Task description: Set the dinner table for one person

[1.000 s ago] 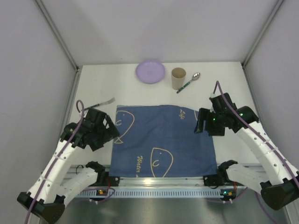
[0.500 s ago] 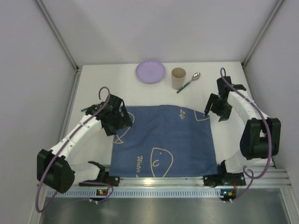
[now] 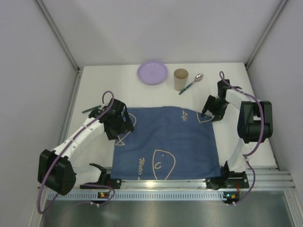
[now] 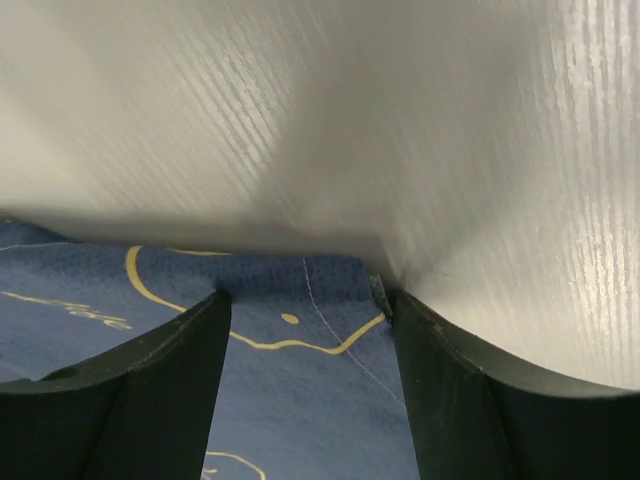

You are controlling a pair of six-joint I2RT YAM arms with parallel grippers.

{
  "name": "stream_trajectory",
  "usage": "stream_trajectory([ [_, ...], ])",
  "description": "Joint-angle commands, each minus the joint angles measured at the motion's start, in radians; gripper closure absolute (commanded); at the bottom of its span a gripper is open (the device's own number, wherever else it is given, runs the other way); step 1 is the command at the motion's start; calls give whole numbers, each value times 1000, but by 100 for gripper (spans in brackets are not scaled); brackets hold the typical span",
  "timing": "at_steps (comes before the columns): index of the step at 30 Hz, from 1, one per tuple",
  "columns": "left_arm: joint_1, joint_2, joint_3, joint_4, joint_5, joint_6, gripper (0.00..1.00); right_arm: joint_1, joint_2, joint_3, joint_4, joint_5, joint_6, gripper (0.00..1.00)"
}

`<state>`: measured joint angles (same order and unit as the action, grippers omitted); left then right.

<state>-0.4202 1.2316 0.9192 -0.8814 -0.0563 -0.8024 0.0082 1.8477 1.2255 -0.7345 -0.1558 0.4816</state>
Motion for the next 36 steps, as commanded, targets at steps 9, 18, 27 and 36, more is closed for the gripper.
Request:
stream_trajectory([
  [9,4,-8,24,-30,-31,43,11,-36,97,-23,219,-183,75,81],
  [18,3,29,37,-16,-11,48,13,60,-130,15,178,-222,-7,100],
  [27,3,45,-2,41,18,32,14,268,-473,45,67,12,-74,100],
  [36,3,36,-8,48,44,31,14,237,-285,22,-77,337,-66,0],
])
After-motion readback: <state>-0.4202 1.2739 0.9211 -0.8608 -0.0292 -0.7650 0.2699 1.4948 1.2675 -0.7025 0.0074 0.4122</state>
